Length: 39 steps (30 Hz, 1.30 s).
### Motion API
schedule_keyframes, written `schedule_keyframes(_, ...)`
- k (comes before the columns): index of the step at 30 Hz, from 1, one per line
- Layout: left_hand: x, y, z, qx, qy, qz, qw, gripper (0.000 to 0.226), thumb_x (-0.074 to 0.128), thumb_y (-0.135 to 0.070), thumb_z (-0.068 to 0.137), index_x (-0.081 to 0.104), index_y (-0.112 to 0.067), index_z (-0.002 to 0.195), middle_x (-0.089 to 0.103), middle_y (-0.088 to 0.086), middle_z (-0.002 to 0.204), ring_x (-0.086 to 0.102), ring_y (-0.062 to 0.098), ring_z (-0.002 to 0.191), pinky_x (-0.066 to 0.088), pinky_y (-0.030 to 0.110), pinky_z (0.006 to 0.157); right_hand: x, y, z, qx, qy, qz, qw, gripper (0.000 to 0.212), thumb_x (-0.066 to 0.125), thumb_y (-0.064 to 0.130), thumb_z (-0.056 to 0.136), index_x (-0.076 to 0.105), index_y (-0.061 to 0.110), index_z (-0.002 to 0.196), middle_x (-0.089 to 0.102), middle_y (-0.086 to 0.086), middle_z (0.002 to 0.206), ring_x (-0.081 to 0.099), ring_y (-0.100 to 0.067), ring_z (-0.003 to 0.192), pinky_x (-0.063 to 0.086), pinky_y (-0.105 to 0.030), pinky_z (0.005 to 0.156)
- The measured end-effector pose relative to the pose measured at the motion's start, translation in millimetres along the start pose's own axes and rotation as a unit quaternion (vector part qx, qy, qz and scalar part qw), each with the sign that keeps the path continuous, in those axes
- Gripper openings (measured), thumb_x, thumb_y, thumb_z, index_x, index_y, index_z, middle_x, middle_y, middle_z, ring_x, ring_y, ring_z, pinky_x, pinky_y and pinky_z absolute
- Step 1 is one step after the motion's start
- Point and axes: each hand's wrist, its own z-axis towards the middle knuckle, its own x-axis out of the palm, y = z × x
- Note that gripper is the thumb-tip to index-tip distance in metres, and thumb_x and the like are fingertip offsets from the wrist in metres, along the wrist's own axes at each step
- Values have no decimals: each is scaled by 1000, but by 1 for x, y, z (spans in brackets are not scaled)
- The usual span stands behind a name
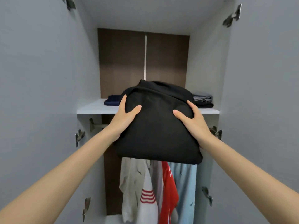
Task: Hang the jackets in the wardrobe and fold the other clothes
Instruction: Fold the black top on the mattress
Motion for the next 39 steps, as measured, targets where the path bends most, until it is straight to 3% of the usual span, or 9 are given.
schedule_keyframes(5, -46, -19, 114, 54, -31, 5, 998, 78, 57, -51, 89, 8, -43, 149, 31, -11, 151, 42, 14, 125, 38, 30, 94, 55, 27, 119, -49, 3, 11, 999, 84, 71, 64, 68, 33, 46, 141, 46, 10, 141, 46, -18, 127, 38, -41, 108)
schedule_keyframes(9, -85, -19, 201, 79, -58, 10, 995, 80, 58, -49, 89, 9, -40, 150, 32, -10, 150, 42, 9, 115, 37, 28, 90, 111, 38, 208, -67, 30, 75, 994, 83, 78, 54, 67, 38, 43, 139, 50, 12, 135, 53, -12, 115, 45, -35, 100)
schedule_keyframes(14, -116, 5, 280, 68, -85, 17, 994, 74, 57, -40, 93, 12, -32, 152, 30, -3, 153, 40, 20, 132, 38, 28, 95, 168, 29, 294, -32, 56, 160, 985, 83, 87, 33, 64, 48, 34, 137, 52, 6, 131, 56, -13, 110, 47, -26, 86)
schedule_keyframes(20, -130, 46, 365, 41, -102, 28, 994, 72, 57, -33, 94, 15, -28, 152, 32, 1, 152, 40, 22, 133, 38, 34, 105, 223, -10, 381, 10, 92, 174, 981, 80, 86, 29, 67, 47, 32, 137, 51, 1, 132, 55, -16, 108, 47, -29, 89)
schedule_keyframes(24, -127, 91, 401, -42, -77, 82, 993, 68, 50, -37, 97, 12, -26, 153, 29, 4, 153, 38, 25, 134, 38, 32, 100, 246, -49, 417, 34, 151, 47, 987, 78, 76, 34, 80, 35, 23, 145, 46, -5, 140, 50, -22, 122, 41, -26, 96)
schedule_keyframes(28, -133, 116, 429, -164, -25, 298, 940, 60, 35, -46, 100, 17, -21, 152, 19, 12, 156, 25, 31, 141, 25, 40, 115, 250, -64, 441, 1, 194, -269, 944, 67, 59, 50, 88, 35, 22, 145, 31, -11, 148, 32, -31, 136, 31, -34, 108)
schedule_keyframes(30, -136, 105, 439, -133, -38, 431, 892, 58, 34, -51, 98, 23, -28, 150, 11, 12, 157, 16, 34, 144, 18, 43, 117, 250, -52, 445, -81, 178, -374, 907, 64, 56, 53, 88, 33, 33, 144, 22, -7, 153, 19, -35, 139, 26, -42, 110)
schedule_keyframes(33, -121, 86, 447, 1, -13, 529, 849, 51, 32, -55, 97, 32, -39, 145, 21, 1, 157, 20, 28, 144, 18, 48, 116, 265, -36, 439, -167, 218, -374, 886, 59, 46, 55, 90, 30, 40, 145, 28, 2, 154, 20, -33, 140, 24, -44, 111)
schedule_keyframes(39, -84, 118, 438, -9, 50, 507, 861, 46, 20, -42, 101, 28, -39, 147, 25, -7, 156, 19, 18, 145, 15, 44, 118, 283, -69, 418, -148, 259, -396, 868, 58, 21, 55, 99, 20, 33, 152, 20, 2, 159, 20, -24, 146, 16, -41, 119)
